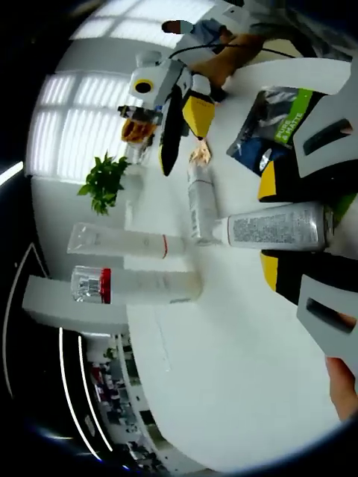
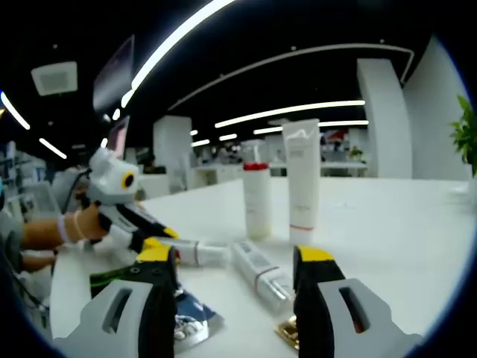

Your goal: Arrange the skincare products in the storage area until every visible bottle or jar stands upright without overlapping.

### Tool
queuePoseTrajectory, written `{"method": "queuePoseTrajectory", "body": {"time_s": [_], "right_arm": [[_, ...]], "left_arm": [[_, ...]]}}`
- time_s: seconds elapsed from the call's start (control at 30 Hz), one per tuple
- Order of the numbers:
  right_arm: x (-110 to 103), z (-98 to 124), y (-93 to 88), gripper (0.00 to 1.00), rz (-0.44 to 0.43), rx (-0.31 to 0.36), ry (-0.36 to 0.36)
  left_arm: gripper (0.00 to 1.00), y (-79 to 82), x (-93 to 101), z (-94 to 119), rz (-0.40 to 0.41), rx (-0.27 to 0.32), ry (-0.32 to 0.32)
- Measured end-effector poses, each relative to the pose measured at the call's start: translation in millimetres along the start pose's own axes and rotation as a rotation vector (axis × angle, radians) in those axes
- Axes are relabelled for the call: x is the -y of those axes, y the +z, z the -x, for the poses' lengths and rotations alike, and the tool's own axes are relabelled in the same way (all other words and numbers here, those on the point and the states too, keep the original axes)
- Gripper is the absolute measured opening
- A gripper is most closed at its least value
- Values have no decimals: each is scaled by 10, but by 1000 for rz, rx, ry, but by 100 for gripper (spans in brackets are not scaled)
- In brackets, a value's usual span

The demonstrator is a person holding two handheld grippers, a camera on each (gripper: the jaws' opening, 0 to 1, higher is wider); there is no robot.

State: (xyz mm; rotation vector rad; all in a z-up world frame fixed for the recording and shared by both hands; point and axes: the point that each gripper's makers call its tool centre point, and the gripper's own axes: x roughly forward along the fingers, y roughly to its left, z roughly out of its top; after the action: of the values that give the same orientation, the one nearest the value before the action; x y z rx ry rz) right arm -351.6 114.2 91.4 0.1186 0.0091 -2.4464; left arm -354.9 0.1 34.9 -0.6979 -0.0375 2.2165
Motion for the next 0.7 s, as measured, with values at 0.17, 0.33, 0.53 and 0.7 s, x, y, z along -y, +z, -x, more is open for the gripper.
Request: {"method": "queuePoseTrajectory", "body": {"time_s": [0.17, 0.33, 0.53, 0.7], "right_arm": [[-111, -35, 42, 61, -34, 16, 32], [-242, -80, 88, 61, -87, 28, 72], [-355, -98, 160, 61, -100, 40, 96], [-407, -80, 198, 61, -93, 46, 107]], "left_arm": [[24, 99, 9, 75, 70, 37, -34], [24, 146, 26, 111, 79, 51, -33], [24, 178, 0, 139, -17, 41, 10], [25, 81, 55, 143, -105, -16, 26]]}}
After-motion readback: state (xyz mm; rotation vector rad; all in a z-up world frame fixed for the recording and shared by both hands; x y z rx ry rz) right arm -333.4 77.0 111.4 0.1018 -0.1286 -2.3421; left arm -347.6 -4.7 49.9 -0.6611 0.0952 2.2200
